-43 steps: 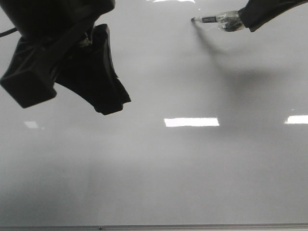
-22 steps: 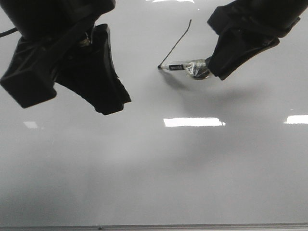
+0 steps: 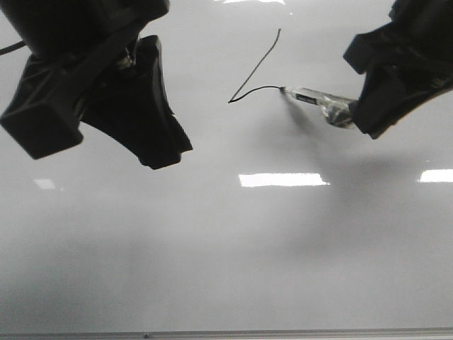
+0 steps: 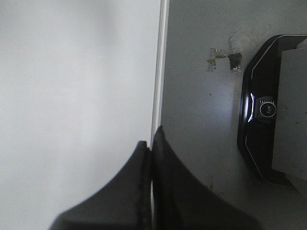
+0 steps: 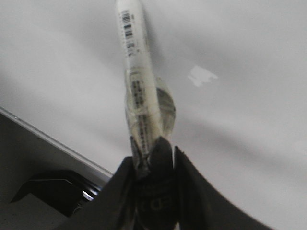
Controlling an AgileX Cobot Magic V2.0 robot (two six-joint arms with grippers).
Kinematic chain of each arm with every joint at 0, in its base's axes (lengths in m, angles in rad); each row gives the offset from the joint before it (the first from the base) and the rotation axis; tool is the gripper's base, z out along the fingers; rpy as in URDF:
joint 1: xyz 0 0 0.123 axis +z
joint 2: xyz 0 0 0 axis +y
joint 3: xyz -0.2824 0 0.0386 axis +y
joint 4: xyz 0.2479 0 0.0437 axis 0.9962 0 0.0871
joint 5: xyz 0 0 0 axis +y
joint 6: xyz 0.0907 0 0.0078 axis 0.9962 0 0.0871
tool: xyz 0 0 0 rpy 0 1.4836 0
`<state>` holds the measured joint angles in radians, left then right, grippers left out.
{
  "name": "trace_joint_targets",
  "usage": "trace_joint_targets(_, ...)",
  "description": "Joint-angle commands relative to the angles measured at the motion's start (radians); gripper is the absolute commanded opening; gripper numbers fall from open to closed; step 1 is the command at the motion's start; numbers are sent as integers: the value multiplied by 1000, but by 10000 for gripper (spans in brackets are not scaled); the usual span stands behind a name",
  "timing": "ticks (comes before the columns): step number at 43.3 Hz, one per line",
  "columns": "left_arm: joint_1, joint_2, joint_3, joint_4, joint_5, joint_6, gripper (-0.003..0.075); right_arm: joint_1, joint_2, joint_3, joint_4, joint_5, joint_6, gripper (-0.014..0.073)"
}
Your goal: Write number 5 on whiteboard
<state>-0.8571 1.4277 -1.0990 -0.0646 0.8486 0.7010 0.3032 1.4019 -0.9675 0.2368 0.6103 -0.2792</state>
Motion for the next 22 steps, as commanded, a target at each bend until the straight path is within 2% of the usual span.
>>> trace_joint_targets(1,-5,-37,-34,-13,-36,-11,-20,-10,-59,29,-15,-54,27,-62)
trace_joint_targets(10,-5,-37,-34,-13,-36,-11,-20,10,-36,133,36,-95,27,-62)
trace_joint_targets(17,-5,-37,-34,-13,-34,-11,-20,102,53,109,75,-167,27,-62)
trace_joint_targets(22,-5,-37,-34,-13,-34,-11,-20,166,118,47,83,-165,27,-62)
